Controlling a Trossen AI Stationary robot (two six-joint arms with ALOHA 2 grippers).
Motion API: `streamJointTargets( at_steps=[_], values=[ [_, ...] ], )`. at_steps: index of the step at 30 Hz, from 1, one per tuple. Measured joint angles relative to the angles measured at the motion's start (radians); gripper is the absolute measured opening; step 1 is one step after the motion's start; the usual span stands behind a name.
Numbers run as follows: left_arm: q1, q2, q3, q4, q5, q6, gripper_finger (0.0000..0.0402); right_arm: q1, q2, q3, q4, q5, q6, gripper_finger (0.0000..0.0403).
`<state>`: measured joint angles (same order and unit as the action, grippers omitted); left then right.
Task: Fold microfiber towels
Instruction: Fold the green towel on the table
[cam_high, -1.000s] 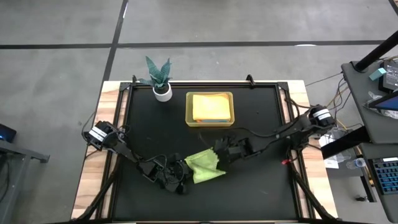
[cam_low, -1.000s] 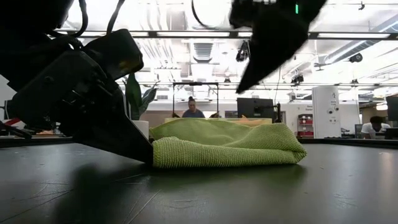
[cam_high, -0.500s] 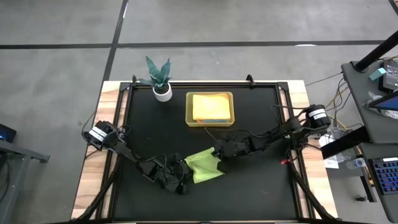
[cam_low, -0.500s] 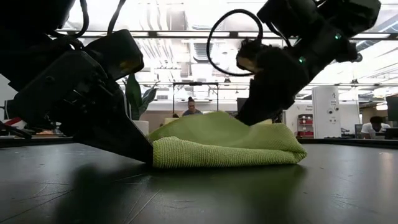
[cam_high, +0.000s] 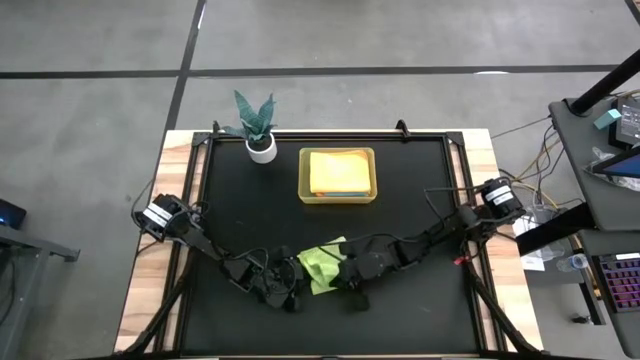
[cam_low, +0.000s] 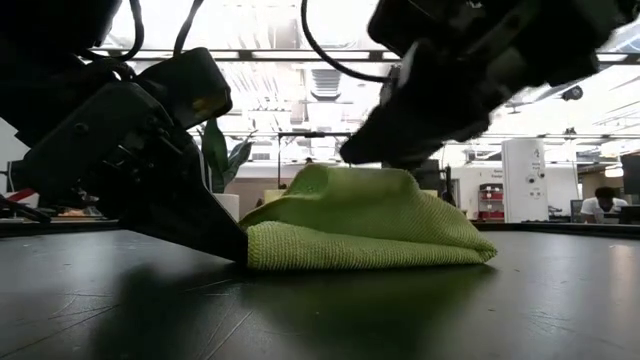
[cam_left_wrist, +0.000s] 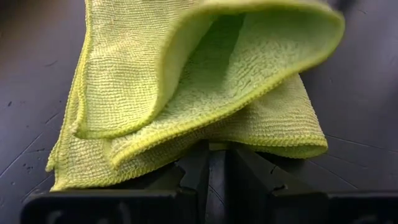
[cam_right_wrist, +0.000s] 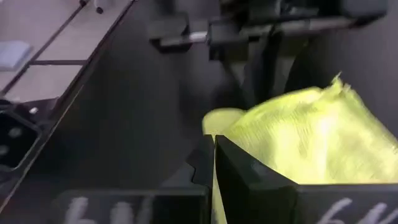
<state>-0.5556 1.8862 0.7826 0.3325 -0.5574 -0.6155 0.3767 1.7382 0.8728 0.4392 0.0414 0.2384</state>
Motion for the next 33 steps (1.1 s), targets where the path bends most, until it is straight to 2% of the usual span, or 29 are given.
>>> streamJointTargets(
  at_steps=[7, 11, 19, 22, 25, 28, 33],
  values=[
    [0.000, 0.000, 0.000, -0.002, 0.001, 0.003, 0.0051, 0.010, -0.001, 0.068, -0.043, 0.008, -0.064, 0.0009],
    [0.001, 0.000, 0.000, -0.002, 0.003, 0.003, 0.0051, 0.011, -0.031, 0.121, -0.221, 0.113, -0.127, 0.0009],
    [0.001, 0.000, 0.000, -0.003, 0.004, 0.003, 0.0051, -0.061, -0.049, 0.238, -0.539, 0.182, -0.254, 0.0009],
    [0.001, 0.000, 0.000, -0.003, 0.004, 0.003, 0.0051, -0.098, -0.049, 0.220, -0.506, 0.186, -0.256, 0.0009],
    [0.001, 0.000, 0.000, -0.003, 0.004, 0.014, 0.0051, -0.112, -0.048, 0.176, -0.425, 0.109, -0.208, 0.0009],
    [0.002, 0.000, 0.000, -0.003, 0.005, 0.020, 0.0051, -0.108, -0.048, 0.118, -0.299, 0.082, -0.162, 0.0009],
    [0.004, -0.002, 0.000, -0.003, 0.007, 0.020, 0.0051, -0.073, -0.031, 0.060, -0.186, 0.081, -0.087, 0.0009]
  ],
)
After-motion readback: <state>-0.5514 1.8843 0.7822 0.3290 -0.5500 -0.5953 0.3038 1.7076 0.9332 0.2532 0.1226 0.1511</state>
